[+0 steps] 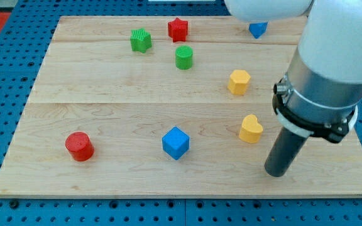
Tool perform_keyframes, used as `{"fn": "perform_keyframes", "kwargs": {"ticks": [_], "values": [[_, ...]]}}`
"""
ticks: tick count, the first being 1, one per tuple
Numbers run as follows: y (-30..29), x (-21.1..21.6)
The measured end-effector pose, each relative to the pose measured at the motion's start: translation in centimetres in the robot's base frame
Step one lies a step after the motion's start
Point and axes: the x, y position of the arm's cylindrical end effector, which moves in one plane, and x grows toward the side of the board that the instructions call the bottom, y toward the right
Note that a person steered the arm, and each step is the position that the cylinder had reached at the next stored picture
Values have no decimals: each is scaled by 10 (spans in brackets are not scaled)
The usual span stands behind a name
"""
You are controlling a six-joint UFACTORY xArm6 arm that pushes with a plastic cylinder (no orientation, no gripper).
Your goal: Push yellow heart slightly towards up
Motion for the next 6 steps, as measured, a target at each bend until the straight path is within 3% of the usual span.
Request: {"fn": "perform_keyframes", "kwargs": {"ticks": [1, 3, 4, 5, 6], "values": [[14, -18], [-38, -43], [-3, -48], [-5, -60], [-41, -63]]}}
